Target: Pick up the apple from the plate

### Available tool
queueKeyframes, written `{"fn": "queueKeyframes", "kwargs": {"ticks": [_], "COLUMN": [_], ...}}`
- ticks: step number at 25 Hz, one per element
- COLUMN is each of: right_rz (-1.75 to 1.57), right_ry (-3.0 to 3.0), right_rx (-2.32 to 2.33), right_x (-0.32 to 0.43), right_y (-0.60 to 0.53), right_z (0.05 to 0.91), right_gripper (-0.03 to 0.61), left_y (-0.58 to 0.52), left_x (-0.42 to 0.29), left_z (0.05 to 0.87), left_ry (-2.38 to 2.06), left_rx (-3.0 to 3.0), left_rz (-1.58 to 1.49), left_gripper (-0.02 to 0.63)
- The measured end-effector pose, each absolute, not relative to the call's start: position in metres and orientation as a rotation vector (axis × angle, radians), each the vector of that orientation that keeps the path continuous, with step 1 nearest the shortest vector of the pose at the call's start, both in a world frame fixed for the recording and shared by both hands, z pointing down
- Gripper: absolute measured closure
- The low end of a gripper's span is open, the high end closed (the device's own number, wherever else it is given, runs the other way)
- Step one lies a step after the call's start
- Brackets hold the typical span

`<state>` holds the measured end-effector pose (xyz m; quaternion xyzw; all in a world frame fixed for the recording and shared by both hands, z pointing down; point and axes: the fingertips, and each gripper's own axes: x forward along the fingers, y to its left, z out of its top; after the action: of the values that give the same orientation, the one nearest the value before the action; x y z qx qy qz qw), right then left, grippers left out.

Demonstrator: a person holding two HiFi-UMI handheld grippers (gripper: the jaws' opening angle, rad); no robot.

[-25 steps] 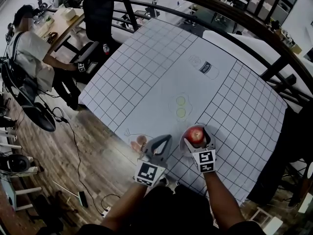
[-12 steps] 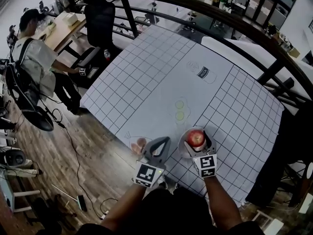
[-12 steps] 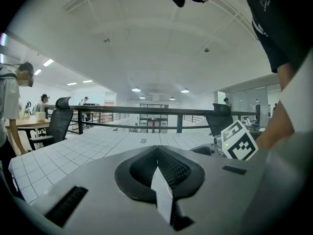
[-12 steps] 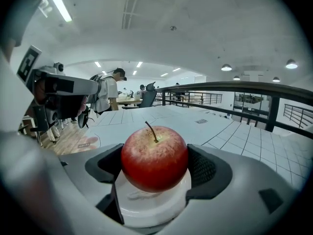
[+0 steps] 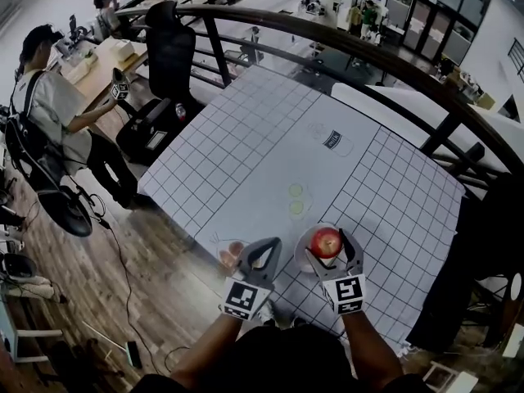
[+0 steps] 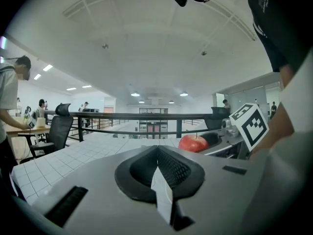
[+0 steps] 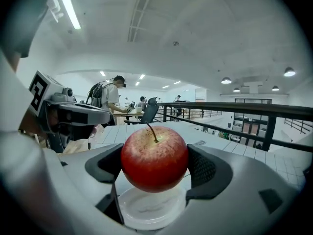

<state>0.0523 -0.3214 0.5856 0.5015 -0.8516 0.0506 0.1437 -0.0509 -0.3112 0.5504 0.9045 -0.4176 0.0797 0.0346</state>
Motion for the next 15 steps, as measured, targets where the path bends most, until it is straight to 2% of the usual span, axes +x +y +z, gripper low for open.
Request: {"fn": "queueKeyframes", "kwargs": {"ticks": [15], "right_rz": [-0.035], "right_ry": [-2.548], "right_rx": [1.579], "right_x": [0.047], "right_y": [-0.294], "right_z": [0.48], "right_gripper": [0.156], "left_y": [-0.297], "left_x": [-0.052], "left_z": [0.504], "left_ry": [-1.277], "left_rx": [2.877], "left_rz": [0.154], "left_gripper": [0.591]}}
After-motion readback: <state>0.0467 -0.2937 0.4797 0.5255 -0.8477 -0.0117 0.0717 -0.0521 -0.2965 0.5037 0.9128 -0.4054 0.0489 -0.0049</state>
